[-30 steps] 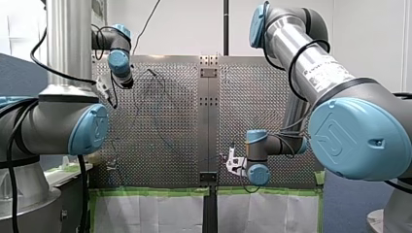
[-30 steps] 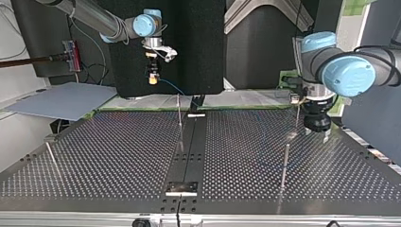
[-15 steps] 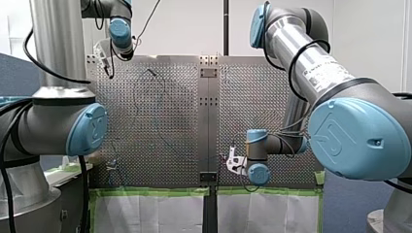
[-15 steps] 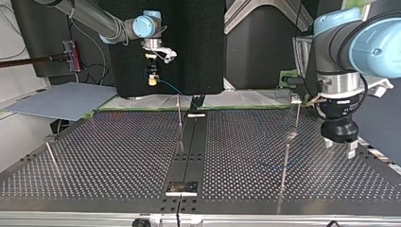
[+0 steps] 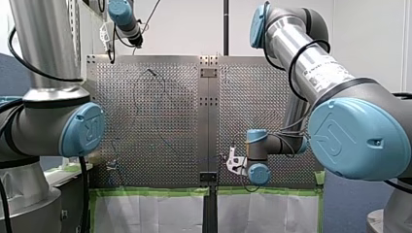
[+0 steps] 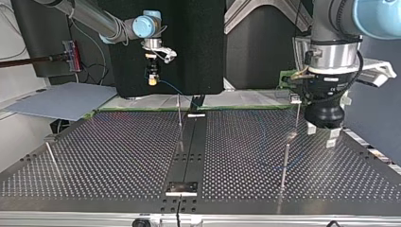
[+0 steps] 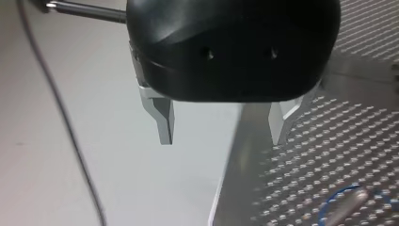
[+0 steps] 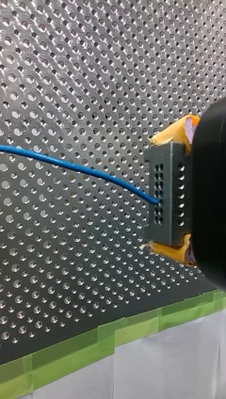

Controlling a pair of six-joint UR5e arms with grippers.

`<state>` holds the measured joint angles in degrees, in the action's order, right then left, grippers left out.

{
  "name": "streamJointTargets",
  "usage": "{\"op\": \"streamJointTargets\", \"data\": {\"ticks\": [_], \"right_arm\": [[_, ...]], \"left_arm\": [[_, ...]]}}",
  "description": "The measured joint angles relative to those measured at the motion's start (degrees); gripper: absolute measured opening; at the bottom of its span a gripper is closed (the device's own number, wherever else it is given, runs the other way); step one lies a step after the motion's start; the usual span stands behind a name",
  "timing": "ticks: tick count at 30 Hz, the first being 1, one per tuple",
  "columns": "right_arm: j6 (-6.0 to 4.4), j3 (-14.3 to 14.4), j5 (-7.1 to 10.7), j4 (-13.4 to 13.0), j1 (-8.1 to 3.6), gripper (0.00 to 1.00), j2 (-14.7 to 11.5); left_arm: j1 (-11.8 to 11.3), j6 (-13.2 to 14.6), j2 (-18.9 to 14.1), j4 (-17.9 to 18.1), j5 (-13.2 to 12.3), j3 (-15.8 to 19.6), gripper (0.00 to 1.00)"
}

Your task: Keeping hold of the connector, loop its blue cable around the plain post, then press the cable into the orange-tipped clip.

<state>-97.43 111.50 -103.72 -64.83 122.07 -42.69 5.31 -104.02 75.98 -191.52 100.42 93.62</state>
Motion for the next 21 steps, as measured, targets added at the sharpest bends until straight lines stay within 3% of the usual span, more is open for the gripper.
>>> {"op": "streamJointTargets", "data": {"ticks": [11,16,21], "right_arm": [[0.00,-0.01,0.00,0.52,0.03,0.00,0.00],[0.02,0.00,-0.01,1.00,0.05,0.00,0.00],[0.03,0.00,0.00,0.99,0.21,0.00,0.00]], "left_arm": [[6.51,5.97,3.04,-6.55,6.12,1.47,1.00],[9.06,6.61,4.14,-9.30,6.82,1.46,1.00],[9.69,6.58,4.33,-10.06,7.02,1.47,1.00]]}}
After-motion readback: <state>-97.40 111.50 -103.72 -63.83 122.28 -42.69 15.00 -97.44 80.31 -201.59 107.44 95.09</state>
